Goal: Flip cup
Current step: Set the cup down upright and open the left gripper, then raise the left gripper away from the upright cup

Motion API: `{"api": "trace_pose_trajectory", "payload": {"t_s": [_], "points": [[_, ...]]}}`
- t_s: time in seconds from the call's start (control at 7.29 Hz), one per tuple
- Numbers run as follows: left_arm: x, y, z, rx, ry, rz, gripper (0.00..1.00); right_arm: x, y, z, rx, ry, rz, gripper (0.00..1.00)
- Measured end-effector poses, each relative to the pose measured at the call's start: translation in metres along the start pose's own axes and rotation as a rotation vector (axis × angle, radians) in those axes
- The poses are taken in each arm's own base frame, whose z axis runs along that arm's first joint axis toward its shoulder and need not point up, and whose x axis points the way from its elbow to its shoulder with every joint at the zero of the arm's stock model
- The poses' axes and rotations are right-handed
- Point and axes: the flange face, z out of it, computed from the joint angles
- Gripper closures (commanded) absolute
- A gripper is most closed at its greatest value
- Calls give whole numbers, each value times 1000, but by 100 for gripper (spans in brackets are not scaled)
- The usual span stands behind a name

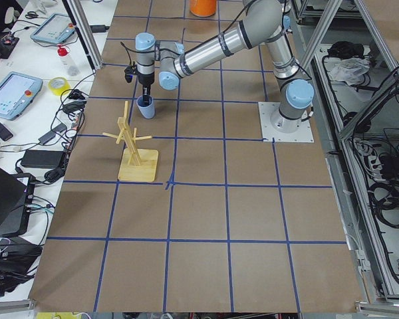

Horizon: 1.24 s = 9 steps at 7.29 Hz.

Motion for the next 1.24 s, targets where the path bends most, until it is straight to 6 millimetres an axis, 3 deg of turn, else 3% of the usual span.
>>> {"api": "trace_pose_trajectory", "payload": {"t_s": [0.41,0.82,1.24], "points": [[-1,9,-71,29,12,4,0,0,1,-2,1,2,6,0],[-1,51,-153,-65,51,15,0,-1,3,-4,1,5,11,0],[23,90,-240,-90,65,39,0,-3,4,-3,-3,4,10,0]]}}
